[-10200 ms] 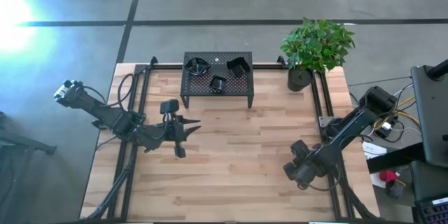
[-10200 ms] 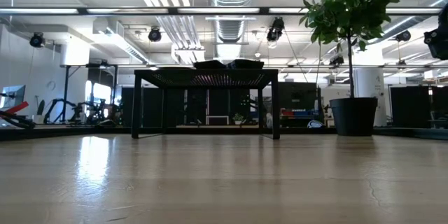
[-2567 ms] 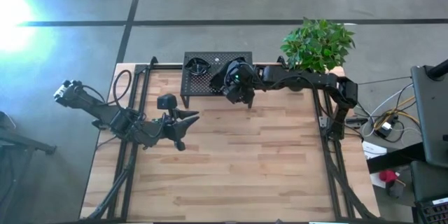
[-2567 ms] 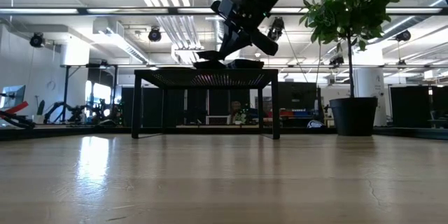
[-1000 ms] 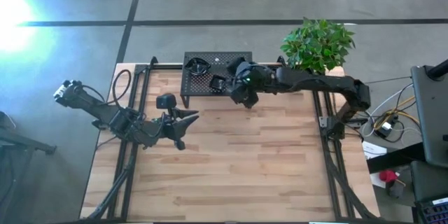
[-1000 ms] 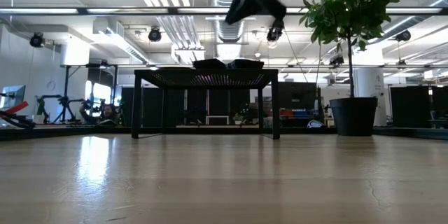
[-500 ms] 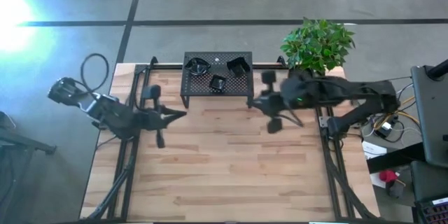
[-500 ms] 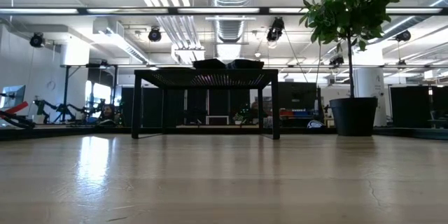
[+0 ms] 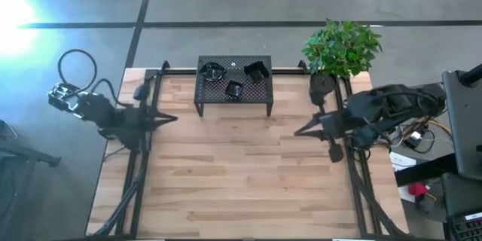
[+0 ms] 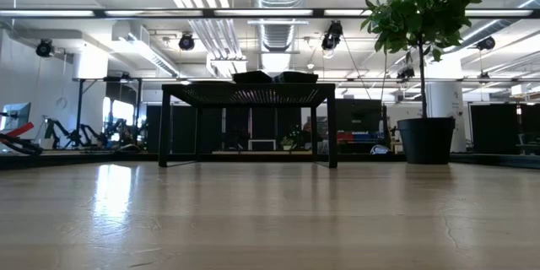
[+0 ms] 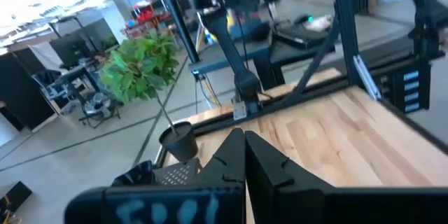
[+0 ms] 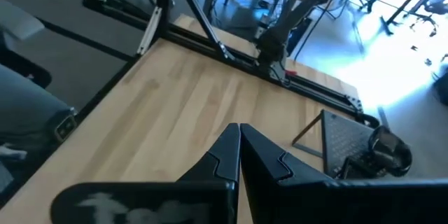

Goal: Pick & Place Mini shaped plates
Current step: Return to Home Position

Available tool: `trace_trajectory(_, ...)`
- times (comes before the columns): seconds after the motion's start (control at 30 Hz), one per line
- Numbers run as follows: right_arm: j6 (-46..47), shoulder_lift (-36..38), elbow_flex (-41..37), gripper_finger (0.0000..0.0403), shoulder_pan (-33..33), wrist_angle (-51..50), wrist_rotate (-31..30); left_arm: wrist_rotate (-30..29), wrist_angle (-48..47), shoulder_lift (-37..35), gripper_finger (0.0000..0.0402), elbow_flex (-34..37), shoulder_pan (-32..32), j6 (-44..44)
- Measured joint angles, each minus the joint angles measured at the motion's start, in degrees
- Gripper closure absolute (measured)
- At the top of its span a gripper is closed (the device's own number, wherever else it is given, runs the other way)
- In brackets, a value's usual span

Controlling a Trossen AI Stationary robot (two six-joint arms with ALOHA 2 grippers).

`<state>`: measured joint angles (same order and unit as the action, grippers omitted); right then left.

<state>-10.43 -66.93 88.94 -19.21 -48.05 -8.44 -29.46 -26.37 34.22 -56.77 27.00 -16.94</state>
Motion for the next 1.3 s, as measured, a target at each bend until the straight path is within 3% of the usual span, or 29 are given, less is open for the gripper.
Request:
trace_trajectory(0.43,6.28,14.44,-16.67,0.0394,-0.67,10.36,1.89,0.12,4.29,-16.23,0.0401,11.05,0.02,1.88)
trace_trajectory(0.57,6.19,19.55,-21.59,0.0394,-0.71,13.54,4.62,0.12,4.92,-20.94,0.0401,12.87,0.02,2.07)
trace_trajectory(0.9,6.70,32.89,-31.86,0.0394,-0.67,18.70,4.49,1.78,5.03,-31.82,0.0401,15.99,0.04,1.46)
trace_trajectory(1.3,6.59,46.89,-38.79,0.0394,-0.67,23.23,4.36,2.74,4.39,-33.95,0.0402,15.15,0.04,-0.55)
